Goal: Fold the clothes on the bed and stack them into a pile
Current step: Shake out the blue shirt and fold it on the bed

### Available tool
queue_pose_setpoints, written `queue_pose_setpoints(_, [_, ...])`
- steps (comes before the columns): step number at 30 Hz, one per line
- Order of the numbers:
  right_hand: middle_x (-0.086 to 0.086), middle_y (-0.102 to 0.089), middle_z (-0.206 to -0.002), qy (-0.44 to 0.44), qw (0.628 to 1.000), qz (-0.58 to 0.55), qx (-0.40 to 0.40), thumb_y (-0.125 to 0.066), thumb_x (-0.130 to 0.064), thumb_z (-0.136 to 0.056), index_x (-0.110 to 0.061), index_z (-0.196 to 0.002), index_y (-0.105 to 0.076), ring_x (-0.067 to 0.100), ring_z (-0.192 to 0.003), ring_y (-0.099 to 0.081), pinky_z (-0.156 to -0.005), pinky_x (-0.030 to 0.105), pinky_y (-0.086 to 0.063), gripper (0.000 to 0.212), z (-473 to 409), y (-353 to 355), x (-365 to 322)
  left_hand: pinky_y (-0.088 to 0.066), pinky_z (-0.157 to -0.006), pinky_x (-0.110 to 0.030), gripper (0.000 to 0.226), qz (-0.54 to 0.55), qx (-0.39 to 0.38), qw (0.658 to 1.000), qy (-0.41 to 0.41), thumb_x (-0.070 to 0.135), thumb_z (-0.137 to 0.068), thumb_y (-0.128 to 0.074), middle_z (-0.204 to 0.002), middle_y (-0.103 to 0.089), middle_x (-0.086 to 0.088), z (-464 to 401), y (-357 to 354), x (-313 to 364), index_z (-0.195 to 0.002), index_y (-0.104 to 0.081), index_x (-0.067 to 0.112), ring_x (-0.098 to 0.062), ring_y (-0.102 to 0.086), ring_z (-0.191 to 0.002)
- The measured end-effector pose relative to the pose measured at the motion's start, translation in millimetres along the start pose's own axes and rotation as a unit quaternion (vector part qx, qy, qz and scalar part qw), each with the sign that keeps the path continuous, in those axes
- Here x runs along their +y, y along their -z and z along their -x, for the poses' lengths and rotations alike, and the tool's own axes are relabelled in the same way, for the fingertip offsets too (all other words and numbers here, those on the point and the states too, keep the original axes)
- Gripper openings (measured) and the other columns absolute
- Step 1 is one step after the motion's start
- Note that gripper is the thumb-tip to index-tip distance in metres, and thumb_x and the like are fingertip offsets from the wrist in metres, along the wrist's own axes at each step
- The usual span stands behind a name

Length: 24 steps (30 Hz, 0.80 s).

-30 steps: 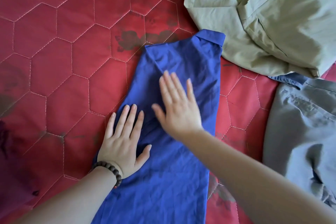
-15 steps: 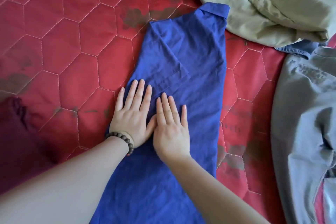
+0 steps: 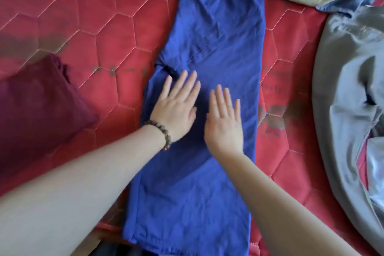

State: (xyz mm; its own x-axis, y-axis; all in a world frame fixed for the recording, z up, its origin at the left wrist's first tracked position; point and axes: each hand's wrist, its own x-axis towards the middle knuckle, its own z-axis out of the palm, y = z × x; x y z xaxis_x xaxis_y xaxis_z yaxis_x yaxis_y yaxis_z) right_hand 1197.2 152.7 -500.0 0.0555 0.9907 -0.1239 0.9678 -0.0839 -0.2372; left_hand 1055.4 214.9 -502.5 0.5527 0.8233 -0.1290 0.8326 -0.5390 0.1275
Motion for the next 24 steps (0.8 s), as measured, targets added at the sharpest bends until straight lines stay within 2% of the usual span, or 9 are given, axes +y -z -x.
queue_pose_setpoints(2, [0.009,-0.021,-0.160,0.010,0.999,-0.016,-0.032,-0.027,-0.020,-0.096,-0.007,-0.151,-0.024,0.022,-0.149,-0.011,-0.122,0.044,-0.003,0.057,15,-16,-26,-0.004,-0.121,-0.043,0.061,0.022,-0.032,0.999,-0.003,0.031,-0.096,-0.030,-0.162,-0.015,-0.008,39,-14,13,-0.153,-0.022,0.009,-0.022,-0.009,-0.150])
queue_pose_setpoints(7, [0.004,-0.018,-0.161,-0.087,0.996,0.029,-0.011,-0.029,-0.043,-0.098,-0.010,-0.153,-0.021,0.020,-0.149,-0.013,-0.121,0.047,-0.004,0.065,68,-30,-1,-0.013,-0.121,-0.047,0.068,-0.004,-0.038,0.998,0.048,0.045,-0.095,-0.032,-0.160,-0.019,-0.013,104,-30,0,-0.153,-0.022,0.011,-0.025,-0.017,-0.149])
queue_pose_setpoints(12, [0.011,-0.018,-0.160,-0.097,0.993,0.055,-0.034,-0.029,-0.043,-0.097,-0.004,-0.152,-0.023,0.025,-0.148,-0.015,-0.119,0.056,-0.009,0.067,146,-20,30,-0.007,-0.121,-0.051,0.077,-0.008,-0.064,0.996,0.060,0.052,-0.093,-0.029,-0.161,-0.011,-0.016,154,-32,6,-0.154,-0.014,0.007,-0.027,-0.009,-0.150])
queue_pose_setpoints(15, [0.011,-0.021,-0.159,-0.040,0.998,0.044,-0.017,-0.034,-0.039,-0.098,-0.004,-0.150,-0.026,0.024,-0.148,-0.014,-0.119,0.055,-0.005,0.063,178,-24,3,-0.004,-0.120,-0.053,0.078,0.000,-0.061,0.998,0.033,0.054,-0.092,-0.033,-0.162,-0.009,-0.016,187,-37,28,-0.154,-0.013,0.012,-0.028,-0.007,-0.150])
queue_pose_setpoints(17, [0.008,-0.023,-0.159,0.061,0.997,0.025,-0.036,-0.037,-0.037,-0.098,-0.006,-0.150,-0.029,0.023,-0.148,-0.016,-0.119,0.055,-0.007,0.061,198,-34,-25,-0.007,-0.120,-0.055,0.073,0.000,-0.072,0.997,-0.042,0.053,-0.093,-0.036,-0.163,-0.007,-0.012,214,-42,41,-0.155,-0.016,0.021,-0.027,-0.006,-0.150])
queue_pose_setpoints(19, [0.004,-0.023,-0.159,0.136,0.988,0.031,-0.059,-0.042,-0.038,-0.098,-0.010,-0.151,-0.030,0.022,-0.148,-0.019,-0.118,0.055,-0.012,0.061,219,-44,-32,-0.011,-0.120,-0.054,0.069,-0.003,-0.083,0.994,-0.073,0.053,-0.094,-0.038,-0.163,-0.009,-0.009,240,-46,40,-0.154,-0.019,0.025,-0.027,-0.007,-0.150])
queue_pose_setpoints(21, [0.002,-0.023,-0.158,0.137,0.986,0.059,-0.069,-0.044,-0.040,-0.097,-0.014,-0.151,-0.029,0.020,-0.146,-0.022,-0.118,0.054,-0.014,0.062,235,-46,-11,-0.013,-0.120,-0.052,0.069,-0.006,-0.093,0.993,-0.068,0.053,-0.094,-0.038,-0.163,-0.011,-0.008,263,-47,30,-0.155,-0.019,0.026,-0.026,-0.009,-0.150])
queue_pose_setpoints(24, [0.002,-0.023,-0.158,0.087,0.989,0.084,-0.084,-0.040,-0.041,-0.096,-0.014,-0.151,-0.026,0.020,-0.147,-0.021,-0.118,0.056,-0.012,0.063,257,-32,35,-0.014,-0.120,-0.052,0.067,-0.006,-0.097,0.991,-0.090,0.050,-0.096,-0.036,-0.162,-0.013,-0.008,292,-42,9,-0.155,-0.018,0.025,-0.026,-0.011,-0.150])
